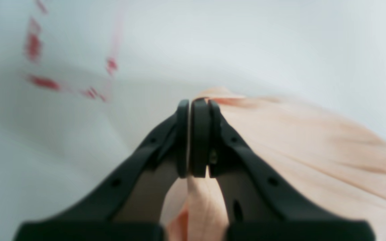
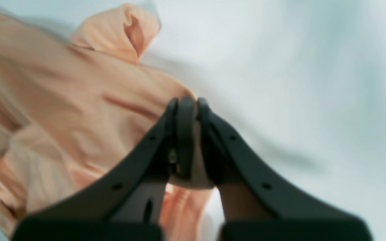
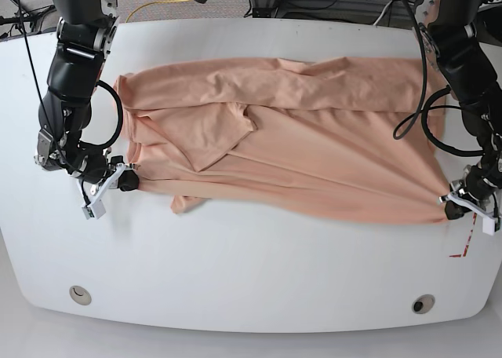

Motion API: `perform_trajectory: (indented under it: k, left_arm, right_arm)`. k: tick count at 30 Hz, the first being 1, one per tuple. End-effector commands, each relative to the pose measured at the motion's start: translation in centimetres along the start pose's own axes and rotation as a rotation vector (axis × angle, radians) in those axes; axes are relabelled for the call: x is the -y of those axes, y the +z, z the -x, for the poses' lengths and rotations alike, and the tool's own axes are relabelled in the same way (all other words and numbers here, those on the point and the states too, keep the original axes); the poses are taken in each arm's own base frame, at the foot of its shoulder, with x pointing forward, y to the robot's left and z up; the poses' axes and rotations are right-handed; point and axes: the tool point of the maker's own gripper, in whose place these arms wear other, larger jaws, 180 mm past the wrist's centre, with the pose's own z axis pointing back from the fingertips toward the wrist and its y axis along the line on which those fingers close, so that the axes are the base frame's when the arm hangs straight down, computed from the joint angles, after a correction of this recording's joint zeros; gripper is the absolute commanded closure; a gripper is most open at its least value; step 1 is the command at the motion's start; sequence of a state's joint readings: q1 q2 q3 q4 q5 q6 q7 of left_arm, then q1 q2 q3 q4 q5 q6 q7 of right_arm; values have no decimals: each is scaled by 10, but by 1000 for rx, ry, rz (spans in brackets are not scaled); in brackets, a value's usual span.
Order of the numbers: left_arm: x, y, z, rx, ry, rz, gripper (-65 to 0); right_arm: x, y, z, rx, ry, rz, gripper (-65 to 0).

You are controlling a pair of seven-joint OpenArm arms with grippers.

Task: Fold the T-shirt properly
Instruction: 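Grasp the shirt corners with both grippers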

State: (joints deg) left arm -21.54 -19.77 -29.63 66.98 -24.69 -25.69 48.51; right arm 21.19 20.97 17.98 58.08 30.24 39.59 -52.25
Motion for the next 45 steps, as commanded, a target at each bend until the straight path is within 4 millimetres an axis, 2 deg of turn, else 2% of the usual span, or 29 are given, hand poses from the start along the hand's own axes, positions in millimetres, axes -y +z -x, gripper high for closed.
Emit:
perform_trajectory:
  k: [1, 7, 13, 19, 26, 28, 30, 33, 34, 35, 37, 39, 41, 43, 45]
  left_arm:
    - [1, 8, -24, 61, -18, 6, 0]
    - [5, 14, -35, 93, -47, 7, 0]
    - [14, 10, -31, 72, -78, 20, 0]
    - [20, 8, -24, 56, -89, 32, 0]
    - [21, 6, -25, 60, -83, 36, 0]
    - [21, 6, -24, 60, -83, 35, 0]
    - [21, 7, -28, 76, -87, 34, 0]
    - [20, 7, -31, 93, -87, 33, -1]
    - [20, 7, -31, 93, -87, 33, -19]
    - [20, 7, -32, 94, -88, 33, -64]
    - [20, 7, -32, 96, -87, 33, -181]
    - [19, 8, -33, 100, -86, 31, -304]
    - [18, 8, -33, 101, -84, 26, -393]
    - [16, 8, -33, 100, -83, 21, -422]
    - [14, 6, -28, 88, -70, 22, -411]
  right_arm:
    - [4, 15, -35, 85, 48, 17, 0]
    - [-8, 27, -61, 149, 123, 24, 0]
    - [-11, 31, -80, 183, 149, 28, 0]
    - [-12, 33, -88, 197, 155, 29, 0]
    - [-11, 31, -84, 186, 149, 29, -17]
    - [-6, 27, -75, 159, 131, 34, -84]
    - [1, 22, -66, 127, 116, 49, -195]
    - [5, 22, -67, 150, 121, 65, -384]
    - [4, 21, -68, 160, 121, 64, -425]
    - [4, 21, -70, 175, 118, 63, -479]
    - [5, 18, -69, 181, 100, 55, -569]
    - [8, 18, -69, 187, 83, 53, -607]
    - [13, 24, -80, 220, 61, 61, -604]
    - [13, 24, -85, 241, 40, 56, -604]
    - [12, 20, -92, 250, 21, 44, -604]
